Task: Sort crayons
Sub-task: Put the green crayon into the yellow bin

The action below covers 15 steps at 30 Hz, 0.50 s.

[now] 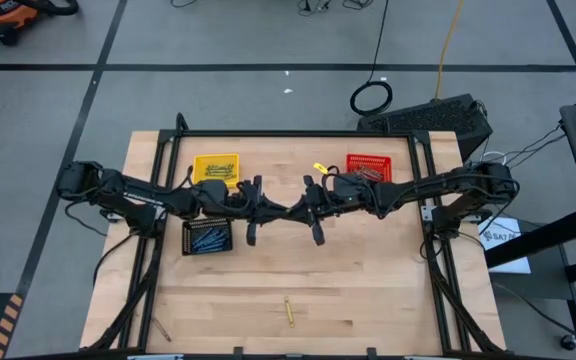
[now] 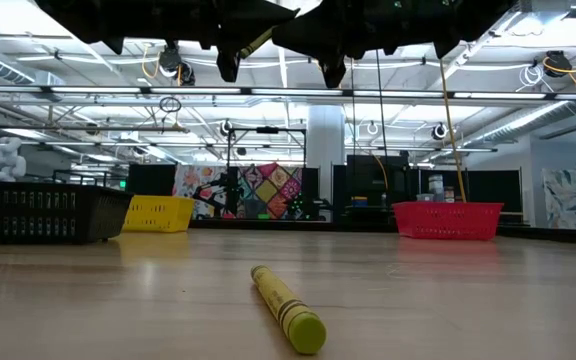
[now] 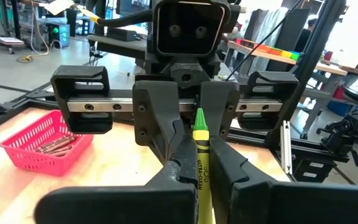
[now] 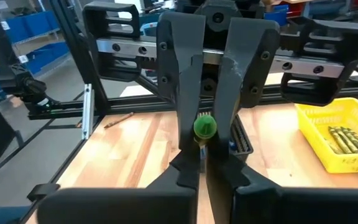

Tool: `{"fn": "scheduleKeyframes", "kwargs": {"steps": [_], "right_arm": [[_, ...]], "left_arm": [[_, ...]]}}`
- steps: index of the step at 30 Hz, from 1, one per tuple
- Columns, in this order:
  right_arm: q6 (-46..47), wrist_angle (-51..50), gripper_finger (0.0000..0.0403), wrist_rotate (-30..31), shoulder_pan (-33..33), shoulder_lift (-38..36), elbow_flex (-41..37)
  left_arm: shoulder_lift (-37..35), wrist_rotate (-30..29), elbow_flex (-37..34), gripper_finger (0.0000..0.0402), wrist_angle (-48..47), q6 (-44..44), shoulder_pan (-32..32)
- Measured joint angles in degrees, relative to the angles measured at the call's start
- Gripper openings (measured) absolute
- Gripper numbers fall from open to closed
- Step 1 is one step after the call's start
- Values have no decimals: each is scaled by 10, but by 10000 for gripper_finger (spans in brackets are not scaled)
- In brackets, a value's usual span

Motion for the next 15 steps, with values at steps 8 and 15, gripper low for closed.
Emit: {"fn": "scheduleKeyframes", "kwargs": {"steps": [8,15], "right_arm": [[1,-2,61,0,0,0,0],[1,-13,88,0,0,0,0]], "left_arm": [[0,0,0,4,-1,3,0],[-12,-16,0,4,-33,19,0]]}}
